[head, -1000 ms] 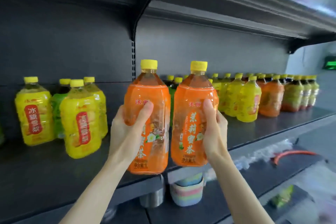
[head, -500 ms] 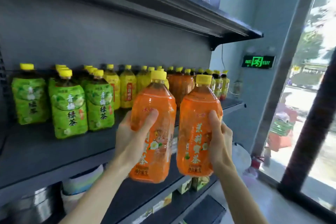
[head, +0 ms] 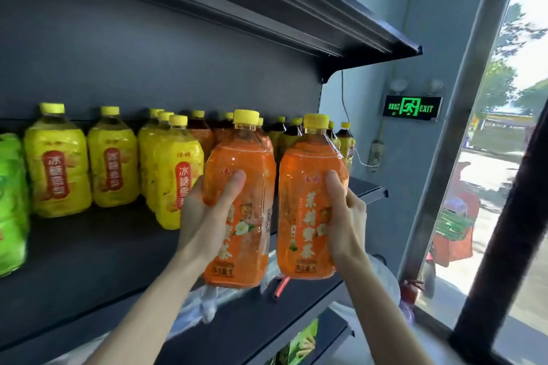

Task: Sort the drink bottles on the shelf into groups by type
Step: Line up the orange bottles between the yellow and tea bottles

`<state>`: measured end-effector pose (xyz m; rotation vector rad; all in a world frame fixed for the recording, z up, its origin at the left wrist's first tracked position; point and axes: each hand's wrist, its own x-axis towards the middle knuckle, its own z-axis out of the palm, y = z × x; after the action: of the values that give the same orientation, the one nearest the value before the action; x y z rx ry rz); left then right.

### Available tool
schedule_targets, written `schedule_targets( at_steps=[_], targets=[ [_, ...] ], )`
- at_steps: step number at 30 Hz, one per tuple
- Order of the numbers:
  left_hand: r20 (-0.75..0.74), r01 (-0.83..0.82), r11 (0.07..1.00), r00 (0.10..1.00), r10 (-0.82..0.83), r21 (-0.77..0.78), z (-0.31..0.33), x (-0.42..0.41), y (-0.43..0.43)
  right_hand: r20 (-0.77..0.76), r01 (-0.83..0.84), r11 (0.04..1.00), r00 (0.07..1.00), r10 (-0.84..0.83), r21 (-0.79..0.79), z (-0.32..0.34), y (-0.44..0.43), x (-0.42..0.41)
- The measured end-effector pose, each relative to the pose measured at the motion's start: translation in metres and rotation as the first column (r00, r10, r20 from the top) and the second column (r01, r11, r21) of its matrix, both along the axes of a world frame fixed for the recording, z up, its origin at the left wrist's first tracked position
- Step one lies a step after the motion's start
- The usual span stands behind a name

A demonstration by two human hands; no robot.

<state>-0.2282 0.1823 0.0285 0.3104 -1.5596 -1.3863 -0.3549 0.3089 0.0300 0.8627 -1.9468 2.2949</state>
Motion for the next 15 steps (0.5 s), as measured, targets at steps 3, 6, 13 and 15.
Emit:
schedule_targets(
  at_steps=[3, 6, 13, 15],
  targets=[
    [0.008, -0.009, 1.000, 1.000, 0.009, -0.005, 0.005, -0.050, -0.007, 0.000, 0.011, 1.000, 1.000, -0.011, -0.018, 0.007, -0.005, -0.050],
    [0.011, -0.039, 0.999, 0.999, 0.040, -0.013, 0.007, -0.100, -0.012, 0.000, 0.000, 1.000, 1.000, 0.000, -0.030, 0.008, -0.009, -0.100],
    [0.014, -0.199, 0.979, 0.980, 0.200, -0.050, -0.009, -0.206, -0.013, -0.012, -0.096, 0.995, 0.995, 0.096, -0.011, -0.002, -0.027, -0.212],
    [0.026, -0.270, 0.962, 0.962, 0.271, -0.033, -0.011, -0.229, -0.012, -0.011, -0.138, 0.990, 0.990, 0.138, 0.000, -0.004, -0.035, -0.240]
  ],
)
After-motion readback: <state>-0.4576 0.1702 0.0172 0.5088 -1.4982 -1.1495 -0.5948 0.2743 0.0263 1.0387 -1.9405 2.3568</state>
